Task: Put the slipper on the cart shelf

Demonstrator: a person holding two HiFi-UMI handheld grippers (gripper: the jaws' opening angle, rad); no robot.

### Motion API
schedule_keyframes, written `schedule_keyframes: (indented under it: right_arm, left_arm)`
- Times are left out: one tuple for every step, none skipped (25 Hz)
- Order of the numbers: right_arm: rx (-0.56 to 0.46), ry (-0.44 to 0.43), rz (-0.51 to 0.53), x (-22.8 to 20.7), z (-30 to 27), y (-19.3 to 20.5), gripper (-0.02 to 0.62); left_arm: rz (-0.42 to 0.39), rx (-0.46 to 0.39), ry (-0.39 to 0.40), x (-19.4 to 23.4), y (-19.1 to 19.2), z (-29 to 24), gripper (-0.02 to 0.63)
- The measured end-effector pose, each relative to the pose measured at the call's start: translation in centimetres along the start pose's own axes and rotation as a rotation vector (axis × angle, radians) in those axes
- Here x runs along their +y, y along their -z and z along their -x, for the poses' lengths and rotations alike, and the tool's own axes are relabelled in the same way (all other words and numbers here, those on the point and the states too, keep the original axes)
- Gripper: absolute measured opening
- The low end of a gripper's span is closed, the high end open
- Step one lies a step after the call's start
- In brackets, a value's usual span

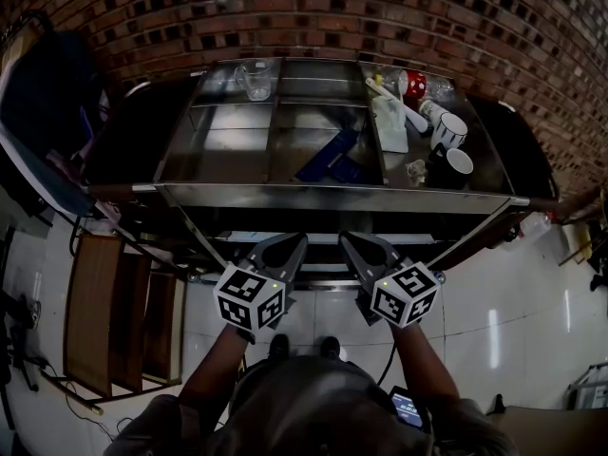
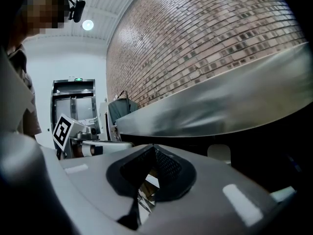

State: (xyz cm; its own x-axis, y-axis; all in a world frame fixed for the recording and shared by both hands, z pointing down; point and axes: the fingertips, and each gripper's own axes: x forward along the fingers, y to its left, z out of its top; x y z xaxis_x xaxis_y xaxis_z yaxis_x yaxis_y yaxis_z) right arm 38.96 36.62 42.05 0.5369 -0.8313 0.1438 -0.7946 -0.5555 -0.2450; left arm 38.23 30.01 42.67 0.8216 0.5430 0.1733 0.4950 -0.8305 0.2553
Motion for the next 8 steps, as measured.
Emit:
schedule_keyframes:
  right_arm:
    - [0.001,0.0,-0.001,0.0,0.02,0.01,0.0]
    - [0.001,-0.001,0.0,0.01,0.02,0.02,0.0]
    - [0.002,0.0,0.0,0.0,0.02,0.04,0.0]
    - [0.002,0.001,0.0,-0.03,0.01,0.07,0.0]
    - [0.002,0.002,0.0,-0.07,0.0,0.1,0.0]
    - [0.002,0.003,0.0,-0.11,-0.02,0.13,0.0]
    - [0.002,0.004,0.0,-0.15,-0.03,0.16,0.0]
    - [0.001,0.005,0.0,-0.19,-0.05,0.19,0.0]
  left_arm:
    - [0.001,0.001,0.0,0.0,0.04,-0.01,0.006]
    - [0.003,0.001,-0.001,0.01,0.06,-0.01,0.006]
    - [0.004,0.001,-0.001,0.04,0.08,-0.01,0.006]
    - [0.004,0.0,-0.001,0.07,0.1,-0.03,0.006]
    - [0.004,0.0,-0.001,0.1,0.13,-0.04,0.006]
    - [0.005,-0.001,-0.001,0.13,0.16,-0.07,0.006]
    - [0.006,-0.001,0.0,0.16,0.2,-0.08,0.006]
    - [0.006,-0.002,0.0,0.2,0.24,-0.1,0.006]
